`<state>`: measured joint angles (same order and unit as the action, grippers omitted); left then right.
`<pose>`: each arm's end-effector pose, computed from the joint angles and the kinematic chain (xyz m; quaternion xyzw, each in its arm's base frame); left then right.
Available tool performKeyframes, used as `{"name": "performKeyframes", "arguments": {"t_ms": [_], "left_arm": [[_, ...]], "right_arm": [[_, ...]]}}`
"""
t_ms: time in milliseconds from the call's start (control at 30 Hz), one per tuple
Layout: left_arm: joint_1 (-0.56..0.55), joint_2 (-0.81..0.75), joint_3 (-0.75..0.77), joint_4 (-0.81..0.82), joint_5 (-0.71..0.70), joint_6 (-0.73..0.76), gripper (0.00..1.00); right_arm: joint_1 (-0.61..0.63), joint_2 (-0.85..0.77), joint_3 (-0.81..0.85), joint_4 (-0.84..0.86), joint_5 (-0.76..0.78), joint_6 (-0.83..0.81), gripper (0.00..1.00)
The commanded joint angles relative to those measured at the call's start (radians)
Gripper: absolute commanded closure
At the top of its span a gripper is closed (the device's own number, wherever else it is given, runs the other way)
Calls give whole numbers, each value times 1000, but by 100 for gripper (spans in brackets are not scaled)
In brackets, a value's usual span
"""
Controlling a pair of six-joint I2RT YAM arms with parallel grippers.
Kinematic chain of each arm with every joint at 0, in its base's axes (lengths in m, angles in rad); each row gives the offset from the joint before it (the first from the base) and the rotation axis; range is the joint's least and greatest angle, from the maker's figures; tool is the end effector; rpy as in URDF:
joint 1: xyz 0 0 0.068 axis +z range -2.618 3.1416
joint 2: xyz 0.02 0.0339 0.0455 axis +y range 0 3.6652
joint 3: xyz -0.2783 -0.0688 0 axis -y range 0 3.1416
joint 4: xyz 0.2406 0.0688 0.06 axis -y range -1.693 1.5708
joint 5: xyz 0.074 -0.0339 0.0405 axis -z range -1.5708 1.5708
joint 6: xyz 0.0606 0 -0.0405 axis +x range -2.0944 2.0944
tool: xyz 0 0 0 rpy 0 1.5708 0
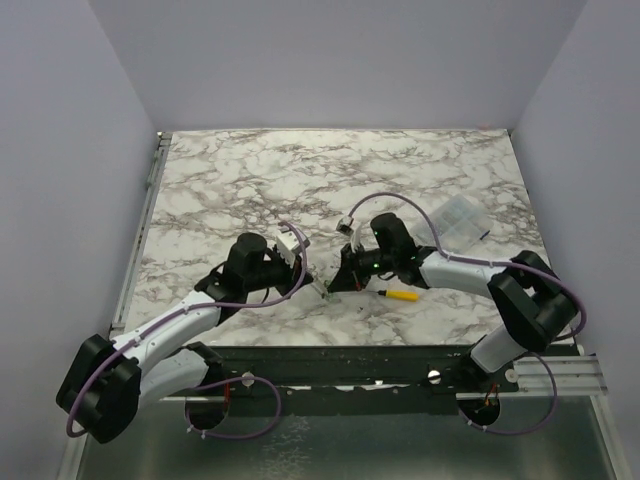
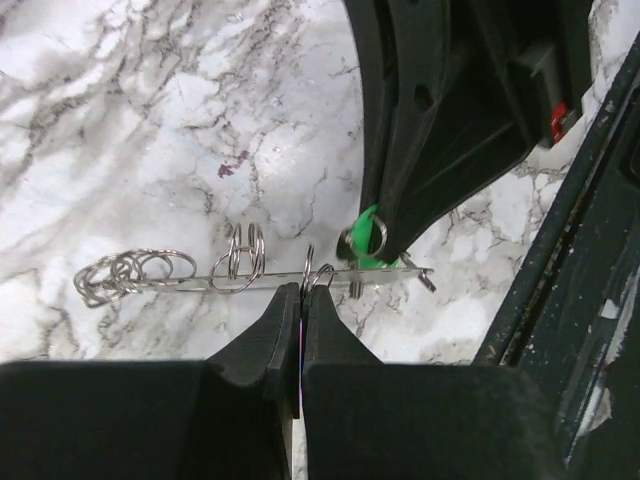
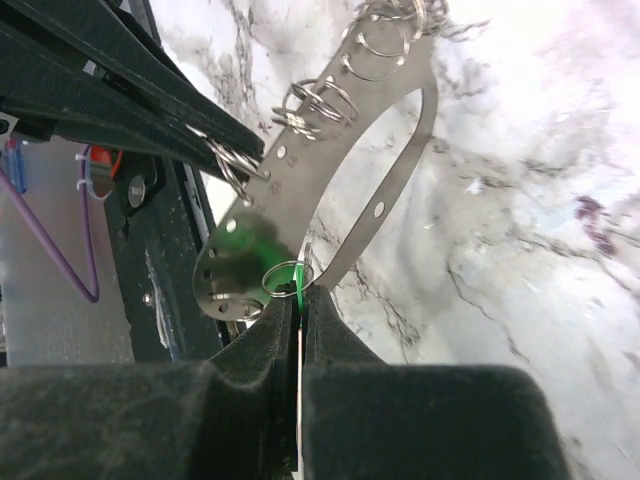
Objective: Remove the keys from the keyring
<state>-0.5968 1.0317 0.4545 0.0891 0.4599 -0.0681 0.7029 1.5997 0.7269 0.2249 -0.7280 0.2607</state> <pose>0.1708 -0.1486 0.2112 0.3314 0.7748 -0.3484 0.4105 0.2209 0.2400 0.1740 -0.3382 0.7816 0.4753 0.2210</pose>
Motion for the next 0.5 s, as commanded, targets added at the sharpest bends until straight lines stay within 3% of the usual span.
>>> {"name": "performKeyframes", "arguments": {"t_ms": [0,233,467], "left_arm": [[11,-32,77,-54,-46,152,100],[15,0,143,-109,-62,216,100],[17,196,313,-60,-151,298,100]], "right_arm": [[-62,-96,50,-174,17,-48,99],[-203,-87,71,-328,54,-107,100],[-286,-82,117,-415,68,-165,100]]}}
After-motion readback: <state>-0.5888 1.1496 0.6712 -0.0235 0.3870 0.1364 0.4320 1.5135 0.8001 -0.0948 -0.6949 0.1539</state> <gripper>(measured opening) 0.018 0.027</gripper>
